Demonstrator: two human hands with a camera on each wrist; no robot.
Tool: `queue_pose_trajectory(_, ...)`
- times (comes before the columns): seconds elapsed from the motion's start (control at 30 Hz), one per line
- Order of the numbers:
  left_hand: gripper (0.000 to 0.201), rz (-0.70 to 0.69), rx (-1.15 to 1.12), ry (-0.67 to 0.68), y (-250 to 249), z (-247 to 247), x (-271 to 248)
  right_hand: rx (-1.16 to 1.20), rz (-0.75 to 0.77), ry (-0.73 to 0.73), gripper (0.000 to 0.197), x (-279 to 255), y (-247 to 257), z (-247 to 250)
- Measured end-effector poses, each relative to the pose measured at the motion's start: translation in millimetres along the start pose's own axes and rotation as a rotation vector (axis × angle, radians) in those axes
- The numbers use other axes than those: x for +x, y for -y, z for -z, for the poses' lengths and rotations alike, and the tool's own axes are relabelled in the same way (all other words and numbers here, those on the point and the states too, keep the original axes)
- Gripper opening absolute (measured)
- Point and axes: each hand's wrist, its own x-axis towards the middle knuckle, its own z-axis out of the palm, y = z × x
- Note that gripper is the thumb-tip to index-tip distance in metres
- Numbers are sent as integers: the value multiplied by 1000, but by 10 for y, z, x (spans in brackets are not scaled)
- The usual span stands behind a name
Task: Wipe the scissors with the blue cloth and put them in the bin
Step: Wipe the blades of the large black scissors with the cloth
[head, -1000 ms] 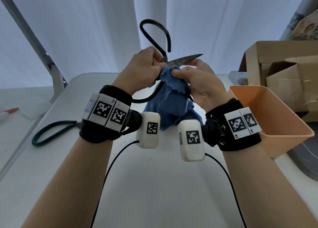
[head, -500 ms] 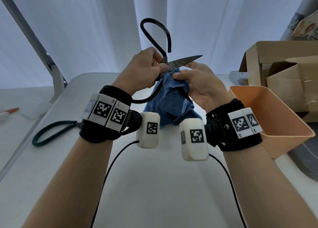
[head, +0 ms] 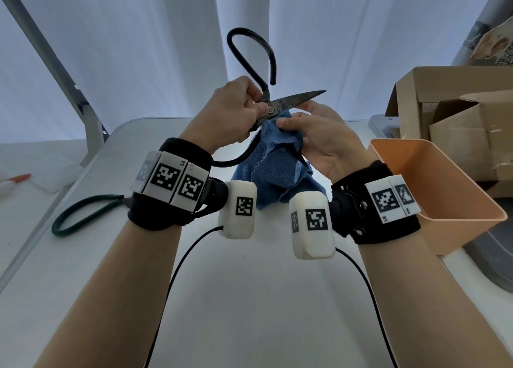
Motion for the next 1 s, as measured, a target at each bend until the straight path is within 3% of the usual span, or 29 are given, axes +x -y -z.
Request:
queue_pose_trajectory(0.63, 18, 13, -8, 7, 24, -23, 17, -10, -8, 24, 39, -6, 13, 26)
queue_pose_trajectory(0.83, 18, 26, -18, -3, 17, 0, 24, -52, 4, -41, 45, 37, -52, 3)
queue_pose_trajectory(1.0, 17, 49, 22, -8, 44, 76, 15, -154, 30, -85, 36, 95, -59, 16)
